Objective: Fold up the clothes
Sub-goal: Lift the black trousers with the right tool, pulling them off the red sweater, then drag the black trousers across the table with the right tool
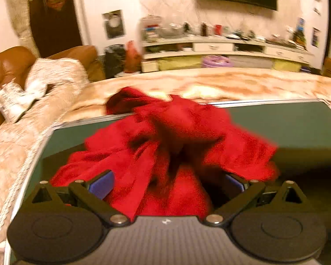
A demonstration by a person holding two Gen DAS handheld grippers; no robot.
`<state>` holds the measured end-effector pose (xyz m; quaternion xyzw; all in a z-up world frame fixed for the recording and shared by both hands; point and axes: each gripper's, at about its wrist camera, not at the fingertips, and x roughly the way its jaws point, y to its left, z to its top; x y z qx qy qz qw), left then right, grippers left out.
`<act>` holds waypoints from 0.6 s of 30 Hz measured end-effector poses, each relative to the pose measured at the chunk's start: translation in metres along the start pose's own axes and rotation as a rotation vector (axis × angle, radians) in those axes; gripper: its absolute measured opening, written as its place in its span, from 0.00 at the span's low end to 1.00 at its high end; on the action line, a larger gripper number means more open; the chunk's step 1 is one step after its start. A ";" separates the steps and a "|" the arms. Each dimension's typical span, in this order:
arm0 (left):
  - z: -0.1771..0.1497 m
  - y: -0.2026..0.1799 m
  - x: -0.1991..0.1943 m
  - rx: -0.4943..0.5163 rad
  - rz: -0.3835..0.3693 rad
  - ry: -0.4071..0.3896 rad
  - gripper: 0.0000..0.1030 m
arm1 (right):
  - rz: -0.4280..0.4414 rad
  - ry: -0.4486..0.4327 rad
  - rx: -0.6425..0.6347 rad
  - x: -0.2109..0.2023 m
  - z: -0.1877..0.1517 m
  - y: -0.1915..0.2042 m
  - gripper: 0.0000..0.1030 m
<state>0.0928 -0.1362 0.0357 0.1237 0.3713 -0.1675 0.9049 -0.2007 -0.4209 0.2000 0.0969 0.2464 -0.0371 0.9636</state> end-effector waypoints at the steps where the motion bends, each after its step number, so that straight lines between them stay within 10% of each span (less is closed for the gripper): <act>1: 0.003 -0.009 0.004 0.006 -0.021 0.018 1.00 | 0.001 0.025 0.003 0.002 -0.012 -0.003 0.05; 10: 0.009 -0.066 0.052 0.019 0.190 0.121 0.99 | 0.023 0.174 0.005 0.020 -0.102 0.002 0.06; 18: 0.015 -0.012 0.077 -0.051 0.405 0.087 0.77 | 0.023 0.207 0.019 0.021 -0.128 0.003 0.06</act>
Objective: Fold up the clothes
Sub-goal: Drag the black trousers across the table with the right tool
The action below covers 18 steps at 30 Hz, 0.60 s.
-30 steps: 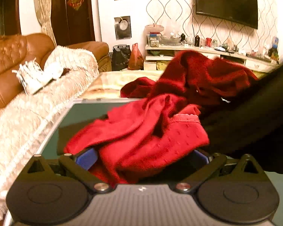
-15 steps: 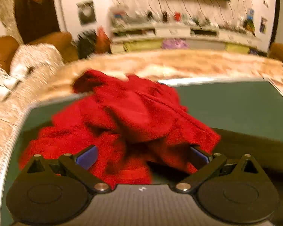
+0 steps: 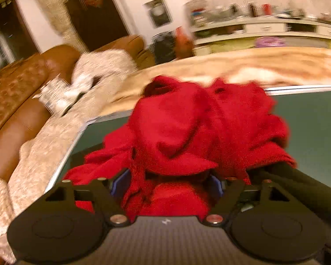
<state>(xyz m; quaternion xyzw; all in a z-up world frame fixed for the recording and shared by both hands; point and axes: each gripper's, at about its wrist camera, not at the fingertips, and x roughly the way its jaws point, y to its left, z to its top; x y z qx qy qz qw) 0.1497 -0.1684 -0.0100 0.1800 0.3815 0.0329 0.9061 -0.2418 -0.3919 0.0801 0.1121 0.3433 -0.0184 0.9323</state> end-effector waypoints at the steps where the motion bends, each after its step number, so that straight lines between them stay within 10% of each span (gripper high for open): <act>1: 0.000 0.006 0.002 -0.017 0.016 0.007 0.77 | -0.005 0.002 -0.002 -0.001 -0.002 0.000 0.06; 7: 0.020 0.048 0.044 -0.052 0.190 0.069 0.76 | 0.002 0.013 -0.045 -0.011 -0.010 0.003 0.06; 18: -0.046 0.046 -0.052 0.048 -0.209 0.046 0.89 | 0.205 0.260 -0.084 0.011 -0.055 0.036 0.23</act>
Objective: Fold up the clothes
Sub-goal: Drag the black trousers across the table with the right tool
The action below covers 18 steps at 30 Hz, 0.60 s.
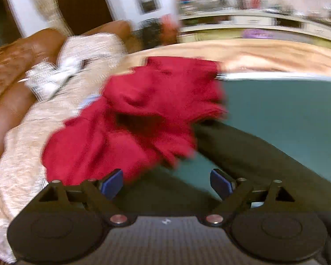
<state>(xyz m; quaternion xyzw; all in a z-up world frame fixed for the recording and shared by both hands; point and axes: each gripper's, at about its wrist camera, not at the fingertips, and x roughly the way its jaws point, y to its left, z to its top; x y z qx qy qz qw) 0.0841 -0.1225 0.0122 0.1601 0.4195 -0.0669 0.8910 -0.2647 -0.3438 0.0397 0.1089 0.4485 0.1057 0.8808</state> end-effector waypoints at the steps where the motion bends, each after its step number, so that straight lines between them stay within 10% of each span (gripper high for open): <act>1: -0.013 -0.008 -0.017 0.025 -0.046 -0.009 0.89 | 0.002 -0.008 0.003 -0.005 -0.001 -0.001 0.26; 9: -0.125 -0.071 -0.123 0.116 -0.472 0.034 0.98 | -0.095 -0.147 0.133 -0.047 0.023 -0.051 0.57; 18: -0.162 -0.132 -0.130 0.108 -0.508 0.062 0.94 | -0.027 -0.117 0.292 -0.026 0.013 -0.066 0.57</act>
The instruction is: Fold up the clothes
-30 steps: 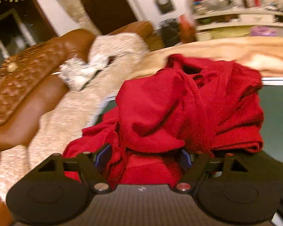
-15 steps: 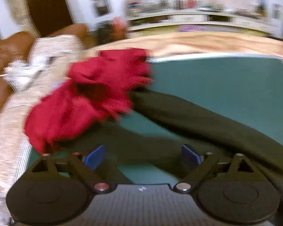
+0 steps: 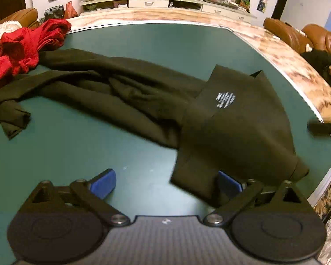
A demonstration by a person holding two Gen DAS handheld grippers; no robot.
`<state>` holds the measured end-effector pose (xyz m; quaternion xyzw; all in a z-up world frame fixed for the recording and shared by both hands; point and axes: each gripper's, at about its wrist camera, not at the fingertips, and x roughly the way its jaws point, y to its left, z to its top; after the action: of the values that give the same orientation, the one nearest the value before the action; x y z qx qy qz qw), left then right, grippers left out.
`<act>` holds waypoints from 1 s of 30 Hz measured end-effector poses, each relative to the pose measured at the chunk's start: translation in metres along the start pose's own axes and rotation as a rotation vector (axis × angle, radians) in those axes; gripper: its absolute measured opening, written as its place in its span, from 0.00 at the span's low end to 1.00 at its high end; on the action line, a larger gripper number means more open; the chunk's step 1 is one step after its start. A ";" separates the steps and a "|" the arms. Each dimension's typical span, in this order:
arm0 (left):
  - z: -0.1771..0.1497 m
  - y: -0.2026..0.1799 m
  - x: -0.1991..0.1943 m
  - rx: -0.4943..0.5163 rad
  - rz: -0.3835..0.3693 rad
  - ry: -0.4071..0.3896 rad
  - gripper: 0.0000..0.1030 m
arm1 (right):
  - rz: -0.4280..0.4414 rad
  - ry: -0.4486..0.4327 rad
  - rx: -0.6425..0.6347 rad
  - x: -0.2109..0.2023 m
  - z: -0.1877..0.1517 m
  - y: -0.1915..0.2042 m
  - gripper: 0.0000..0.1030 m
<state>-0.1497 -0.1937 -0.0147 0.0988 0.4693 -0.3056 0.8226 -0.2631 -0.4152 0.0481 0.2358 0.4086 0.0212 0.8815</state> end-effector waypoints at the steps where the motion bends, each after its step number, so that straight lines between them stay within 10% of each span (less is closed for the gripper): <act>1: -0.001 -0.004 -0.001 -0.008 -0.020 -0.022 0.89 | -0.006 0.004 -0.009 0.003 -0.007 0.003 0.57; 6: -0.006 -0.017 -0.004 -0.026 -0.142 -0.028 0.20 | 0.033 0.006 0.073 0.004 -0.029 0.001 0.57; 9: -0.011 -0.019 -0.013 -0.073 -0.181 -0.067 0.09 | 0.027 -0.015 0.088 0.000 -0.030 -0.002 0.57; 16: -0.026 -0.078 -0.066 0.076 -0.270 -0.219 0.06 | 0.039 -0.101 0.085 -0.035 -0.023 -0.001 0.57; 30: -0.062 -0.128 -0.066 0.174 -0.411 -0.152 0.07 | 0.098 0.018 0.152 -0.034 -0.031 -0.012 0.56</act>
<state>-0.2948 -0.2406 0.0227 0.0483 0.3882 -0.5125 0.7644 -0.3099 -0.4210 0.0502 0.3216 0.4048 0.0352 0.8553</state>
